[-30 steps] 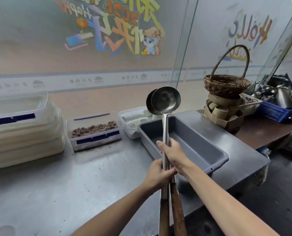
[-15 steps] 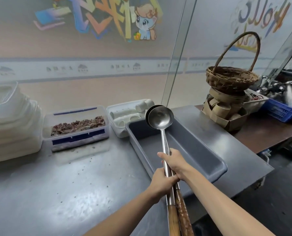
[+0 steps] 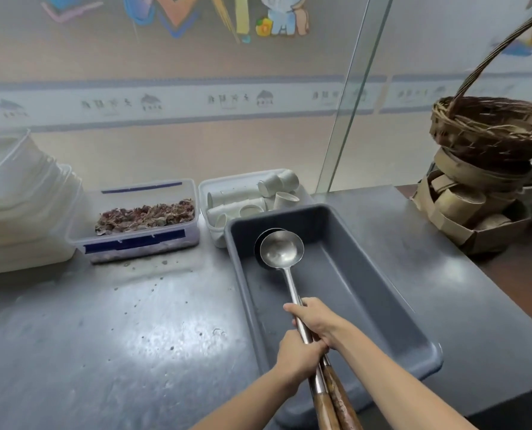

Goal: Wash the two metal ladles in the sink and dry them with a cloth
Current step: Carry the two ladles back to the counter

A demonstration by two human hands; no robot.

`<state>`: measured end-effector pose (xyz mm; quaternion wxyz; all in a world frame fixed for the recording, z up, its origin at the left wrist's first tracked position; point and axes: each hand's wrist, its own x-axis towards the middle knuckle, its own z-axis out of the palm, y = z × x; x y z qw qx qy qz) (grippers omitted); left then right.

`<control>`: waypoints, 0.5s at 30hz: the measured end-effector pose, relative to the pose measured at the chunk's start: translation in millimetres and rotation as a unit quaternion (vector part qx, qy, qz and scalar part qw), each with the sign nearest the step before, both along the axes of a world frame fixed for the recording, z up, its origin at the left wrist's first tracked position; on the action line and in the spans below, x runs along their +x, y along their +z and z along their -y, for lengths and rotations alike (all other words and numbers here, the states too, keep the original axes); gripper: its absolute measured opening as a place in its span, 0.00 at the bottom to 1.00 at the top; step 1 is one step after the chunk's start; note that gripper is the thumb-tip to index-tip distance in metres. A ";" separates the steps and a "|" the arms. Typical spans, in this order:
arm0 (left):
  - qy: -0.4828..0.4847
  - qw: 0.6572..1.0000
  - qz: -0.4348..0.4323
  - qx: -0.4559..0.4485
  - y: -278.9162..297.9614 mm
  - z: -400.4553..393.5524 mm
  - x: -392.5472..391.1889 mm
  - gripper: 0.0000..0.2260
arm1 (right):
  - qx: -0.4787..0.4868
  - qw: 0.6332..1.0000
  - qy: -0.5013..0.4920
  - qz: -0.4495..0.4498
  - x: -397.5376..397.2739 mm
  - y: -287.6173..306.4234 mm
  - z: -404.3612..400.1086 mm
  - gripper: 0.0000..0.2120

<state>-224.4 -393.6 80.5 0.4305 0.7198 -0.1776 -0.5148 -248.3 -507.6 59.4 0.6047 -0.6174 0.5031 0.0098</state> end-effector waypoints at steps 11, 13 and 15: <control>0.034 0.996 0.044 0.066 -30.7 31.5 9.3 0.14 | 0.048 0.997 0.053 -0.001 19.4 -39.1 26.7 0.15; 0.038 0.996 0.042 0.071 -33.5 33.3 10.0 0.12 | 0.050 0.997 0.052 0.000 19.7 -41.9 28.1 0.16; 0.041 0.996 0.028 0.071 -36.5 36.0 9.3 0.10 | 0.046 0.998 0.049 0.003 19.4 -42.0 30.1 0.17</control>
